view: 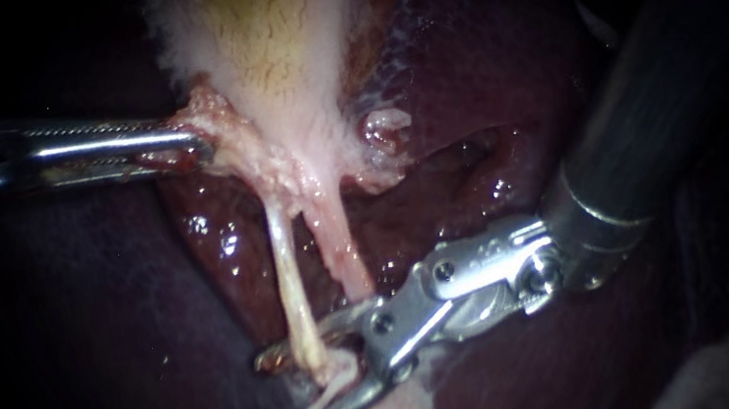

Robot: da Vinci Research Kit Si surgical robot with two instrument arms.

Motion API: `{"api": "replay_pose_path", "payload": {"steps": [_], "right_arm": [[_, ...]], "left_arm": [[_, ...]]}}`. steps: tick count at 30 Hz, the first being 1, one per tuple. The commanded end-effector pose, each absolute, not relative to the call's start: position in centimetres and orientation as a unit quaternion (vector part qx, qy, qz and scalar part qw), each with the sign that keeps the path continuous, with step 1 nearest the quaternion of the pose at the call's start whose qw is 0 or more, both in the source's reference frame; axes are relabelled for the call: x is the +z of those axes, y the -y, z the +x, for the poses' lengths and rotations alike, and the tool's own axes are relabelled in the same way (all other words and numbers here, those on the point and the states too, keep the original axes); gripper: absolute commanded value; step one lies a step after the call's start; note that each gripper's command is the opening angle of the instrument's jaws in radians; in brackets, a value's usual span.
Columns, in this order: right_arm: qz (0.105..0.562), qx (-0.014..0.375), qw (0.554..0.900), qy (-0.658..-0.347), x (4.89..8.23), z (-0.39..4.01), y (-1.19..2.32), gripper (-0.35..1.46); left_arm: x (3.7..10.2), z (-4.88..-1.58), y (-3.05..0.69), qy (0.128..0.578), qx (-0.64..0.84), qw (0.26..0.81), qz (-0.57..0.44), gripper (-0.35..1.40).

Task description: Clipping first clip left tube

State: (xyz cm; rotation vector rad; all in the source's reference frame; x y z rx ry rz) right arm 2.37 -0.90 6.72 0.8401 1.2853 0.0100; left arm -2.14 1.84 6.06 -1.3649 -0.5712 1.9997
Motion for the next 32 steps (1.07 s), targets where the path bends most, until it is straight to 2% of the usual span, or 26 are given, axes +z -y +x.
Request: {"api": "replay_pose_path", "payload": {"steps": [1, 8, 16, 18, 23, 32], "right_arm": [[0.380, 0.005, 0.719, -0.582, 6.73, 2.36, 0.90, 0.38], [0.374, 0.003, 0.736, -0.565, 6.78, 2.30, 0.85, -0.02], [0.381, 0.016, 0.736, -0.560, 6.78, 2.28, 0.81, -0.35], [0.399, 0.040, 0.737, -0.544, 6.77, 2.28, 0.80, -0.35], [0.403, 0.038, 0.742, -0.534, 6.79, 2.25, 0.83, -0.35], [0.405, 0.041, 0.742, -0.533, 6.80, 2.24, 0.79, -0.35]], "left_arm": [[6.06, -2.15, -1.84, 0.218, 0.761, 0.322, -0.519, -0.35], [6.07, -2.15, -1.84, 0.218, 0.761, 0.322, -0.519, -0.35], [6.07, -2.15, -1.84, 0.218, 0.761, 0.322, -0.519, -0.35], [6.07, -2.15, -1.84, 0.218, 0.761, 0.321, -0.519, -0.35], [6.08, -2.14, -1.85, 0.218, 0.761, 0.321, -0.519, -0.35], [6.08, -2.14, -1.85, 0.216, 0.761, 0.322, -0.519, -0.35]]}}
